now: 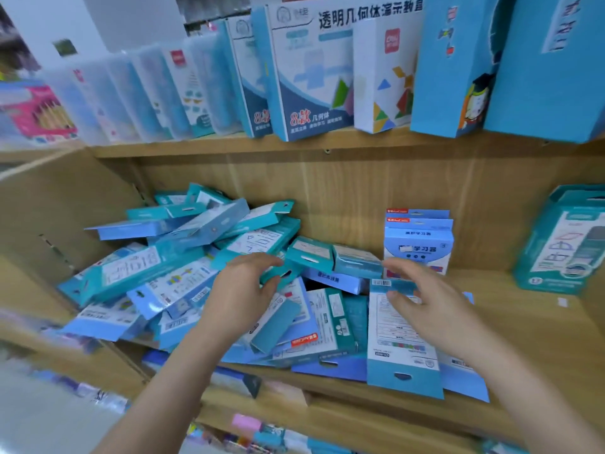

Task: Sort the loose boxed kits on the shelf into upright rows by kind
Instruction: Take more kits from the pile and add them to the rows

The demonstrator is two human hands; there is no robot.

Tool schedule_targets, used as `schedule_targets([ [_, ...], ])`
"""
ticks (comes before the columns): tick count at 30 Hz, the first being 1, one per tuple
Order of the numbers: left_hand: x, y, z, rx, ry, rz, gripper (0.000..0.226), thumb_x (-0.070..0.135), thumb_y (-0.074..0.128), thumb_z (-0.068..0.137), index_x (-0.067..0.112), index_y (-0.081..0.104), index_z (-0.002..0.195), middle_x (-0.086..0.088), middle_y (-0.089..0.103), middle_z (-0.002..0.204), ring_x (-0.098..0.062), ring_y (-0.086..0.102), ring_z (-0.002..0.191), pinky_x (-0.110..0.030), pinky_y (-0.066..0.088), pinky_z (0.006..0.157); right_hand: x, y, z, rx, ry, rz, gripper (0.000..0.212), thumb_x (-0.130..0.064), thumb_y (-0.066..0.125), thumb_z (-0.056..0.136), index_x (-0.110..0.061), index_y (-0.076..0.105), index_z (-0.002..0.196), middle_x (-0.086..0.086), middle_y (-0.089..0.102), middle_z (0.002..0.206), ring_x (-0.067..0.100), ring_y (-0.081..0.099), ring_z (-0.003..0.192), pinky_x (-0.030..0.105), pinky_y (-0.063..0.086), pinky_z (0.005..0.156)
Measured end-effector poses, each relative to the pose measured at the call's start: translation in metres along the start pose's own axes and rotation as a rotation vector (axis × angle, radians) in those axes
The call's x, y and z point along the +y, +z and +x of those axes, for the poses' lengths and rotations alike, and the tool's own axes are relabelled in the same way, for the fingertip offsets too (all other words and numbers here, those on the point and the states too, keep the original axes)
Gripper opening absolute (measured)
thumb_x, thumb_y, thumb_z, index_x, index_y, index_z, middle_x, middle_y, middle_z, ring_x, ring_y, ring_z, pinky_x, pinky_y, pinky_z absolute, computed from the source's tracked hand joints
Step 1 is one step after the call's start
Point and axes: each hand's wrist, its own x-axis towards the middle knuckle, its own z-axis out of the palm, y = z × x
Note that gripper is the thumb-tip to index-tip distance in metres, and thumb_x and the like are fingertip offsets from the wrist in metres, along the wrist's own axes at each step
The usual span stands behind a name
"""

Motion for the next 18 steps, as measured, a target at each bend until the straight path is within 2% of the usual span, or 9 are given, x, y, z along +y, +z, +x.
schedule_targets([
  [2, -0.005, 0.000, 0.012, -0.027, 0.066, 0.046, 0.037, 0.022, 0.065, 0.087, 0.024, 0.060, 0.123, 0.005, 0.061, 0.126, -0.021, 0.053, 0.115, -0.031, 0.043, 0.093, -0.009, 0.006, 0.006, -0.035, -0.009, -0.058, 0.044, -0.025, 0.053, 0.094, -0.036, 0.041, 0.135, -0.016, 0.046, 0.135, 0.005, 0.040, 0.125, 0.019, 0.029, 0.091],
  [5, -0.001, 0.011, 0.036, -0.154, 0.148, 0.154, 0.047, 0.029, 0.062, 0.089, 0.027, 0.049, 0.135, 0.008, 0.048, 0.140, -0.021, 0.043, 0.127, -0.037, 0.043, 0.098, -0.019, 0.014, 0.010, -0.045, -0.012, -0.089, 0.045, -0.024, 0.051, 0.095, -0.035, 0.040, 0.136, -0.014, 0.043, 0.140, 0.007, 0.039, 0.127, 0.018, 0.029, 0.090],
  [7, 0.002, 0.024, 0.050, -0.226, 0.219, 0.264, 0.043, 0.029, 0.058, 0.090, 0.026, 0.050, 0.132, 0.005, 0.051, 0.137, -0.023, 0.046, 0.124, -0.040, 0.047, 0.092, -0.021, 0.017, 0.010, -0.045, 0.002, -0.091, 0.046, -0.024, 0.051, 0.095, -0.036, 0.038, 0.137, -0.014, 0.041, 0.143, 0.008, 0.039, 0.128, 0.017, 0.029, 0.092],
  [9, 0.001, 0.027, 0.061, -0.202, 0.236, 0.256, 0.035, 0.027, 0.054, 0.092, 0.022, 0.055, 0.127, 0.000, 0.059, 0.125, -0.026, 0.055, 0.114, -0.038, 0.048, 0.085, -0.023, 0.018, 0.008, -0.037, 0.005, -0.090, 0.047, -0.024, 0.051, 0.095, -0.037, 0.037, 0.138, -0.015, 0.041, 0.143, 0.007, 0.040, 0.127, 0.018, 0.030, 0.094],
  [12, 0.001, 0.003, 0.066, 0.075, 0.085, 0.025, 0.034, 0.024, 0.056, 0.094, 0.015, 0.058, 0.126, -0.009, 0.064, 0.121, -0.029, 0.058, 0.110, -0.032, 0.042, 0.087, -0.022, 0.018, 0.008, 0.000, 0.008, -0.033, 0.047, -0.025, 0.051, 0.096, -0.040, 0.035, 0.138, -0.017, 0.043, 0.137, -0.001, 0.048, 0.107, 0.020, 0.033, 0.088],
  [14, 0.001, -0.025, 0.061, 0.261, -0.027, -0.153, 0.029, 0.024, 0.057, 0.093, 0.013, 0.062, 0.120, -0.009, 0.068, 0.111, -0.028, 0.061, 0.101, -0.032, 0.044, 0.083, -0.023, 0.018, 0.011, 0.049, -0.002, 0.027, 0.049, -0.027, 0.053, 0.094, -0.042, 0.035, 0.137, -0.017, 0.043, 0.138, 0.001, 0.044, 0.118, 0.022, 0.034, 0.093],
  [16, -0.002, -0.046, 0.053, 0.319, -0.133, -0.387, 0.015, 0.025, 0.057, 0.094, 0.020, 0.065, 0.106, -0.002, 0.070, 0.093, -0.019, 0.067, 0.083, -0.033, 0.054, 0.073, -0.030, 0.017, 0.014, 0.096, -0.038, 0.141, 0.051, -0.027, 0.056, 0.092, -0.052, 0.034, 0.132, -0.019, 0.043, 0.138, 0.003, 0.038, 0.131, 0.030, 0.035, 0.105],
  [18, -0.003, -0.061, 0.042, 0.284, -0.234, -0.754, 0.008, 0.020, 0.057, 0.094, 0.023, 0.064, 0.091, -0.004, 0.071, 0.087, -0.014, 0.070, 0.074, -0.028, 0.058, 0.066, -0.043, 0.015, 0.019, 0.121, -0.076, 0.278, 0.054, -0.028, 0.059, 0.090, -0.060, 0.033, 0.125, -0.022, 0.043, 0.136, 0.000, 0.037, 0.131, 0.037, 0.038, 0.108],
])
